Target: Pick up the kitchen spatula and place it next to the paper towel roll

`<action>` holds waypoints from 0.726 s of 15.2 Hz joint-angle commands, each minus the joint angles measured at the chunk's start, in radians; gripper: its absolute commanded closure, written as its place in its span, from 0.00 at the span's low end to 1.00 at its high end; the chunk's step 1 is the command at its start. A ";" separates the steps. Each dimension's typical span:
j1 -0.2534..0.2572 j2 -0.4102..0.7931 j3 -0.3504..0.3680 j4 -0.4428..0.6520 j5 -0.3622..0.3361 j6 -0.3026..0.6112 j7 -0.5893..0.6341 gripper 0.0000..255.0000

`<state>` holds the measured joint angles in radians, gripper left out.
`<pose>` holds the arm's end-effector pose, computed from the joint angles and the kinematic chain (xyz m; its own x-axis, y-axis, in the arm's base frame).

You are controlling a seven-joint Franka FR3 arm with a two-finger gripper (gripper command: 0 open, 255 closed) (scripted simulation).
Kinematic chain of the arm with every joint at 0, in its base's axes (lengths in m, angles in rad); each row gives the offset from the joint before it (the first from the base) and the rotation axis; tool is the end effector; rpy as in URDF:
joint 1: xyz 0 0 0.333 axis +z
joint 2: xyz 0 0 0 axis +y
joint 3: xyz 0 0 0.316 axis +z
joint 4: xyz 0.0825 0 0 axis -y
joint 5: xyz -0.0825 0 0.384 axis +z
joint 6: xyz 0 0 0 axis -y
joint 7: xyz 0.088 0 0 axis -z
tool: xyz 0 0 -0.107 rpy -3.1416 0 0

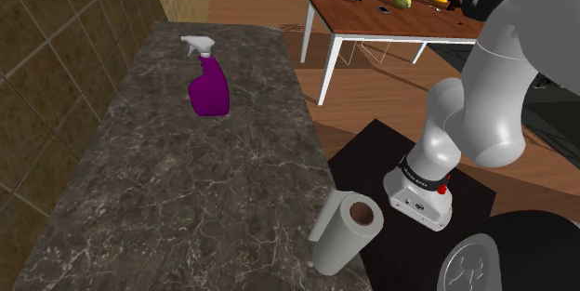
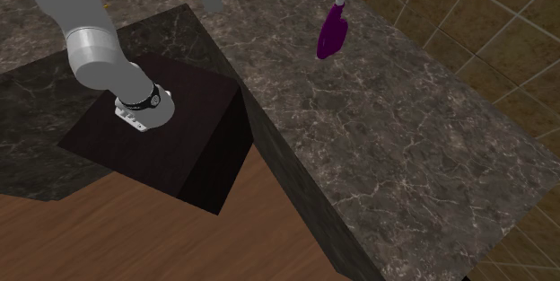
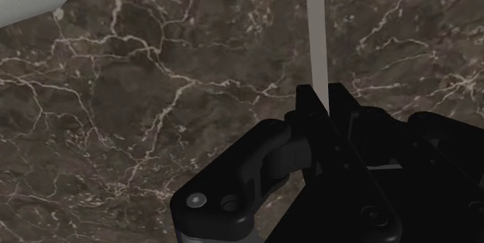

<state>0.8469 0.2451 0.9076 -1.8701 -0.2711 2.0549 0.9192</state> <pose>-0.0679 0.6005 0.4322 0.5893 0.8052 0.0659 0.8070 -0.5906 -0.0003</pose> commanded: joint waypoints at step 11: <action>0.036 0.082 -0.041 -0.078 -0.090 0.127 0.064 1.00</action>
<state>0.8814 0.3226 0.8697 -1.9382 -0.3546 2.1693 0.9787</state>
